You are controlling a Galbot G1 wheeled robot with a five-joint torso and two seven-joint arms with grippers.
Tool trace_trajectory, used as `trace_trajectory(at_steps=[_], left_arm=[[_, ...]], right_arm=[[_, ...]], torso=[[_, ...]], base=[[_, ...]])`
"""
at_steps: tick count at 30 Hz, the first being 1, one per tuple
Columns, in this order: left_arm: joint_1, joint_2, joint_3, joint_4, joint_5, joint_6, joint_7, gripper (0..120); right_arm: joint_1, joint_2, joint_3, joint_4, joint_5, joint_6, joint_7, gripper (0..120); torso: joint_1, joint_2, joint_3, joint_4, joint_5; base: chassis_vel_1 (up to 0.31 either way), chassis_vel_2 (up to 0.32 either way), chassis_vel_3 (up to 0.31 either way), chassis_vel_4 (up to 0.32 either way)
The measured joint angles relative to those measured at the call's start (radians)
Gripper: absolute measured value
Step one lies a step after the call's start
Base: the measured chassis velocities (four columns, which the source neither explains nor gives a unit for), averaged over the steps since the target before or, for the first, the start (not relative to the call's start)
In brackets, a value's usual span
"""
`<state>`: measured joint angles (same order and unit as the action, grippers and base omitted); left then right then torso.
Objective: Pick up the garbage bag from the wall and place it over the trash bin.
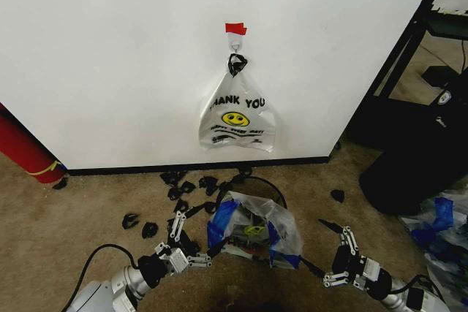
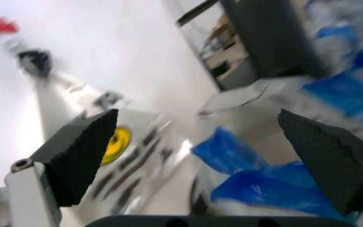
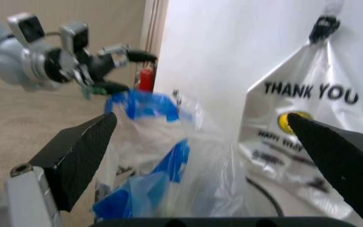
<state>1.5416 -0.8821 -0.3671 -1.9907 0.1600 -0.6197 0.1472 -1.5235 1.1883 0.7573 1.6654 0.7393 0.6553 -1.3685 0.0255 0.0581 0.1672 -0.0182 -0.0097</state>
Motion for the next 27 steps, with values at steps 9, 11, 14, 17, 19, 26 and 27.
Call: trace_trajectory(at_steps=[9, 11, 14, 17, 19, 26, 27], left_arm=[[-0.084, -0.036, 0.037, 0.178, 0.027, 0.081, -0.055, 100], [-0.091, -0.038, 0.038, 0.188, 0.032, 0.084, -0.058, 100], [-0.120, -0.050, 0.046, 0.227, 0.062, 0.104, -0.088, 100], [-0.134, -0.055, 0.050, 0.241, 0.086, 0.129, -0.125, 100], [-0.133, -0.054, 0.050, 0.239, 0.088, 0.130, -0.129, 100], [-0.051, -0.008, 0.015, 0.142, 0.093, 0.096, -0.128, 100], [-0.058, -0.003, 0.007, 0.145, 0.093, 0.087, -0.134, 100]], right_arm=[[-0.011, 0.003, -0.002, 0.036, 0.035, -0.001, 0.005, 100], [-0.012, 0.003, -0.002, 0.036, 0.035, -0.001, 0.005, 100], [-0.015, 0.007, -0.002, 0.036, 0.034, 0.002, 0.004, 100], [-0.015, 0.012, -0.005, 0.036, 0.027, 0.003, 0.004, 100], [-0.014, 0.013, -0.006, 0.036, 0.025, 0.003, 0.004, 100], [-0.012, 0.022, -0.009, 0.037, 0.013, -0.002, -0.003, 100], [-0.011, 0.026, -0.009, 0.044, 0.006, -0.009, -0.004, 100]], torso=[[0.000, 0.000, 0.000, 0.0000, -0.0001], [0.000, 0.000, 0.000, 0.0001, -0.0001], [0.000, 0.000, 0.000, 0.0001, -0.0002], [0.000, 0.000, 0.000, 0.0001, -0.0002], [0.000, 0.000, 0.000, 0.0000, -0.0002], [0.000, 0.000, 0.000, 0.0007, 0.0001], [0.000, 0.000, 0.000, 0.0007, 0.0000]], base=[[0.000, 0.000, 0.000, 0.000], [0.000, 0.000, 0.000, 0.000], [0.000, 0.000, 0.000, 0.000], [0.000, 0.000, 0.000, 0.000], [0.000, 0.000, 0.000, 0.000], [0.000, 0.000, 0.000, 0.000], [0.000, 0.000, 0.000, 0.000]])
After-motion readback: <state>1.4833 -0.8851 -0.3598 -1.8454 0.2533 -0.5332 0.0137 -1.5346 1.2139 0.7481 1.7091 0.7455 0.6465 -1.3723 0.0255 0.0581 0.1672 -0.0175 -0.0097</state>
